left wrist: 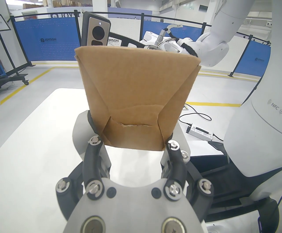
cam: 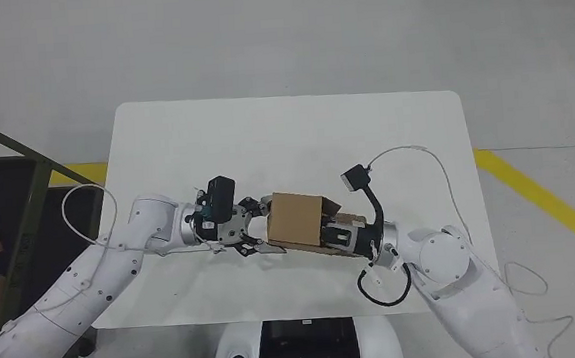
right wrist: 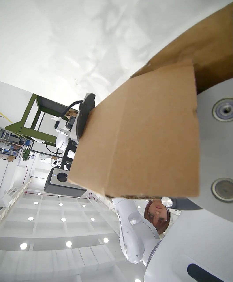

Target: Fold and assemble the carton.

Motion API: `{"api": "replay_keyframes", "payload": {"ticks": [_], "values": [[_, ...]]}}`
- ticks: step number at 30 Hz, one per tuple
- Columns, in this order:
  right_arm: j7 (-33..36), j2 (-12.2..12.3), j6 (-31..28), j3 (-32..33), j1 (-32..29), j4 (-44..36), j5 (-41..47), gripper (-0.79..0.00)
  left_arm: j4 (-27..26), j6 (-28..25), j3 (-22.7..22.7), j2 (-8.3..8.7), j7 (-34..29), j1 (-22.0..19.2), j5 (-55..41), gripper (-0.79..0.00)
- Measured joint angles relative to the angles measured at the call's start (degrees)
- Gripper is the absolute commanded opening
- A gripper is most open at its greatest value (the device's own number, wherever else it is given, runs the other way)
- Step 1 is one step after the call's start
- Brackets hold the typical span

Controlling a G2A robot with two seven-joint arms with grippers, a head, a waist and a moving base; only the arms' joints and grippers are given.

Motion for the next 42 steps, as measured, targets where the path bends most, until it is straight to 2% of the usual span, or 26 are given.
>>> {"api": "replay_keyframes", "payload": {"ticks": [4, 6, 7, 8, 19, 29, 35, 42], "values": [[-0.87, -0.21, -0.81, -1.11, 0.44, 1.26, 0.96, -0.785, -0.38, 0.0, 0.02, -0.13, -0.19, -0.23, 0.32, -0.394], [-1.21, -0.27, -1.07, -1.41, 0.57, 1.76, 1.54, -0.785, -0.46, 0.0, 0.1, -0.18, -0.38, -0.37, 0.49, -0.203], [-1.37, -0.29, -1.2, -1.49, 0.59, 1.95, 1.83, -0.785, -0.47, 0.0, 0.15, -0.19, -0.43, -0.43, 0.51, -0.04], [-1.57, -0.32, -1.43, -1.58, 0.57, 2.21, 2.35, -0.785, -0.48, 0.0, 0.2, -0.2, -0.47, -0.51, 0.48, 0.0], [-2.28, -0.68, -5.27, -2.6, 0.33, 4.79, 9.0, -0.785, -1.28, 0.0, -0.97, -0.1, 0.9, -0.72, -0.73, 0.0], [-2.62, -0.45, -6.28, -1.35, 0.36, 4.87, 8.73, -0.785, -0.39, 0.0, -7.51, 1.55, 4.04, 2.73, -4.3, 0.0], [-1.64, -0.27, -5.6, -1.71, 0.0, 4.43, 6.79, -0.785, -0.61, 0.4, -9.51, 1.56, 1.78, 4.32, -5.4, 0.0], [-2.44, -0.1, -4.35, -2.13, -0.17, 3.93, 2.61, -0.785, -2.14, -0.02, -8.55, 1.0, -2.14, 3.65, -5.72, 0.0]]}}
